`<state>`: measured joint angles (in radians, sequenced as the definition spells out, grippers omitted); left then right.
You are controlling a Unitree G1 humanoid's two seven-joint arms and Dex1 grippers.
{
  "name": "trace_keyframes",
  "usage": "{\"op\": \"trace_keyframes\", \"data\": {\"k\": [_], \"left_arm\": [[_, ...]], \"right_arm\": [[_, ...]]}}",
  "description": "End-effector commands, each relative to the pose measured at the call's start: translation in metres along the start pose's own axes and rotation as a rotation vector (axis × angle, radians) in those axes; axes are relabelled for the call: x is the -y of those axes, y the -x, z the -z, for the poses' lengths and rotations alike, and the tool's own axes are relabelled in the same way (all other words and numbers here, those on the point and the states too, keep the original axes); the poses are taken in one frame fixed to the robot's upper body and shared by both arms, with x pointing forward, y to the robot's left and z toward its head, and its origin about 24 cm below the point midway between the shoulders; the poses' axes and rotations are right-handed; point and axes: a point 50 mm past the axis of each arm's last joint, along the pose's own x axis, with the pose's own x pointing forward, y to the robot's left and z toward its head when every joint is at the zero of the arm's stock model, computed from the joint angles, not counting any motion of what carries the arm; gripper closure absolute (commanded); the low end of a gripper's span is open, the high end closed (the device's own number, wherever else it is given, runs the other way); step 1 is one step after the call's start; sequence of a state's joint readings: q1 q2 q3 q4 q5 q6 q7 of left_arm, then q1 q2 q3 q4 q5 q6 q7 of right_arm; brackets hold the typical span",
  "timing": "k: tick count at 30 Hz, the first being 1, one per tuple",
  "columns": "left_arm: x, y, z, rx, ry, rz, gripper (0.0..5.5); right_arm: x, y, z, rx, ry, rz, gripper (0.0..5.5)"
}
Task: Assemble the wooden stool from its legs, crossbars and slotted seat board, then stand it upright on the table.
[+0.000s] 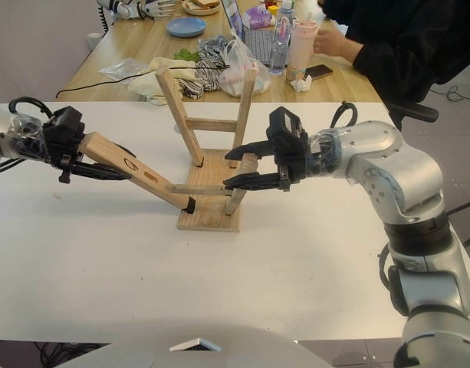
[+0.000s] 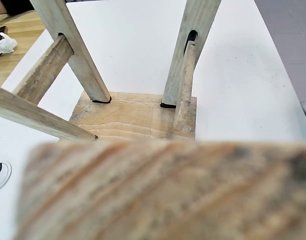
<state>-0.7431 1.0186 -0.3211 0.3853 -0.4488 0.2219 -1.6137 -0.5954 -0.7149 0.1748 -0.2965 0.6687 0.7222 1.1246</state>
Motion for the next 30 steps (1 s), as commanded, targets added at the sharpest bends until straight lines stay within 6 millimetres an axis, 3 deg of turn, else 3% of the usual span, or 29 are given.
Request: {"op": "trace_keyframes", "data": {"k": [1,11,20,30], "left_arm": [[0.000,-0.005,0.016,-0.284,0.048,0.039,3.49],[0.008,-0.019,0.009,-0.308,0.054,0.126,3.49],[0.028,-0.037,0.029,-0.319,0.056,0.177,3.49],[0.036,-0.076,0.008,-0.258,-0.007,0.286,3.49]], "right_arm": [[-0.010,-0.017,0.029,-0.061,-0.147,-0.073,3.27],[-0.008,-0.020,0.030,-0.058,-0.152,-0.054,3.28],[-0.007,-0.018,0.031,-0.069,-0.152,-0.051,3.28],[-0.008,-0.022,0.031,-0.075,-0.143,-0.079,3.28]]}}
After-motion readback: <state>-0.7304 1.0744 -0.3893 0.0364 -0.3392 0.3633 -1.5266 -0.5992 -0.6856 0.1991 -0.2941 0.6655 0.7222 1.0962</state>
